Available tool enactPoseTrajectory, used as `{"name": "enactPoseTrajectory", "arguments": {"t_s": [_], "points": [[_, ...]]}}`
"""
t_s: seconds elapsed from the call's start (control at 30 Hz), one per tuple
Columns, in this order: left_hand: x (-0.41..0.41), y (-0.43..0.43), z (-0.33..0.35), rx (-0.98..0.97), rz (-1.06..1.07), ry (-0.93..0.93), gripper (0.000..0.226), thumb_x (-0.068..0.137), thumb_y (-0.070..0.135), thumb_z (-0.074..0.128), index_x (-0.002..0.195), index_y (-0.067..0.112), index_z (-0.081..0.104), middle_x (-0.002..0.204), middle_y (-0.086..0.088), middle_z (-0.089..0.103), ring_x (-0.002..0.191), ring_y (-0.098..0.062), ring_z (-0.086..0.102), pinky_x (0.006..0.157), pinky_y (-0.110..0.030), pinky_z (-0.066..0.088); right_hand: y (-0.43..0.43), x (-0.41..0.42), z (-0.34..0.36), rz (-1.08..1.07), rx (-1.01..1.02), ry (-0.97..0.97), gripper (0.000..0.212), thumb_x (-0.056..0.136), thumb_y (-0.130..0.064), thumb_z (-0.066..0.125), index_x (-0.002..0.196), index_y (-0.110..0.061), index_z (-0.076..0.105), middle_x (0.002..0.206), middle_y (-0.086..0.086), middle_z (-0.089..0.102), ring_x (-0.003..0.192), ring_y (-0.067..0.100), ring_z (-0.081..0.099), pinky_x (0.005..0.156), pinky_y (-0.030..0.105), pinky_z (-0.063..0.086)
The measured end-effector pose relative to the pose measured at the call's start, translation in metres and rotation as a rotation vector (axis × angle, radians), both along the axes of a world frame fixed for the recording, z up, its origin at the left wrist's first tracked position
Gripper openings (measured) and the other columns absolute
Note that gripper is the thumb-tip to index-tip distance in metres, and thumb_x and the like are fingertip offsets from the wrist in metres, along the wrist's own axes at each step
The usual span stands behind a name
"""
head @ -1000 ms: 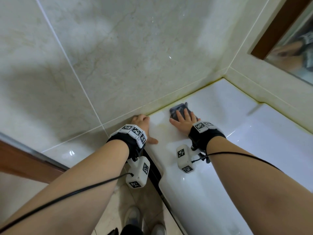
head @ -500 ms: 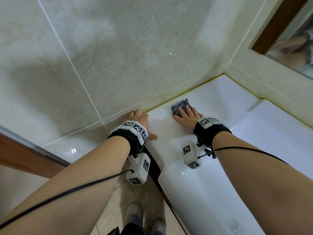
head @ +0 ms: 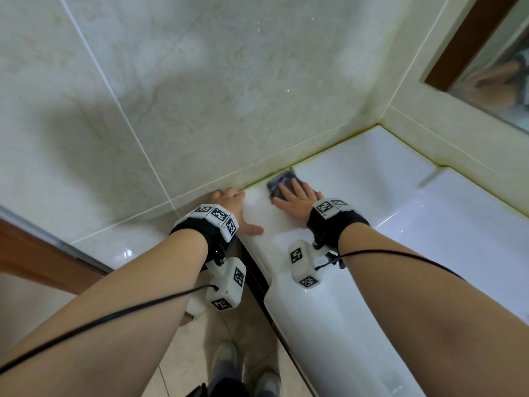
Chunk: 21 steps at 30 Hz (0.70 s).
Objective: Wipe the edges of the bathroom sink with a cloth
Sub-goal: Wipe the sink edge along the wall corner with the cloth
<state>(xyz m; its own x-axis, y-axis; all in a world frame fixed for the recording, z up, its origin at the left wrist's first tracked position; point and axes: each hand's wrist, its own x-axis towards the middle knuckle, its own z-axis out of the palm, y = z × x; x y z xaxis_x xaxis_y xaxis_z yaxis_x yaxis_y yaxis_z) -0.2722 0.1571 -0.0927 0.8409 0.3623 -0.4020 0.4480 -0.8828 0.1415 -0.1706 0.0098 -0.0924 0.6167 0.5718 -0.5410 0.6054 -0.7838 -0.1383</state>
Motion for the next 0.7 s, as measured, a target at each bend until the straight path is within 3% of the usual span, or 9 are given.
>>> {"name": "enactPoseTrajectory", "arguments": {"t_s": [0.23, 0.47, 0.7], "points": [[-0.003, 0.005, 0.002, -0.03, -0.04, 0.066, 0.113, 0.06, 0.063, 0.073, 0.149, 0.021, 0.018, 0.154, 0.004, 0.018, 0.141, -0.029, 0.016, 0.114, -0.041, 0.024, -0.008, 0.004, -0.003, -0.19, 0.031, -0.009, 0.066, 0.089, -0.064, 0.022, 0.145, -0.038, -0.001, 0.156, -0.004, -0.017, 0.143, 0.024, -0.016, 0.114, 0.044, -0.01], [0.004, 0.006, -0.007, 0.022, -0.064, 0.059, 0.112, 0.056, 0.064, 0.075, 0.146, 0.019, 0.026, 0.151, -0.001, 0.025, 0.137, -0.031, 0.023, 0.113, -0.04, 0.025, 0.033, -0.03, -0.017, -0.019, 0.052, -0.002, 0.07, 0.085, -0.068, 0.02, 0.144, -0.041, -0.006, 0.156, -0.009, -0.017, 0.143, 0.02, -0.016, 0.114, 0.044, -0.008], [-0.001, 0.008, -0.007, 0.006, -0.044, 0.013, 0.113, 0.057, 0.059, 0.078, 0.147, 0.019, 0.022, 0.15, -0.001, 0.026, 0.138, -0.031, 0.022, 0.11, -0.043, 0.029, 0.003, -0.004, -0.004, -0.087, 0.053, 0.026, 0.064, 0.089, -0.063, 0.023, 0.145, -0.041, 0.001, 0.156, -0.006, -0.016, 0.144, 0.022, -0.015, 0.114, 0.043, -0.007]]}}
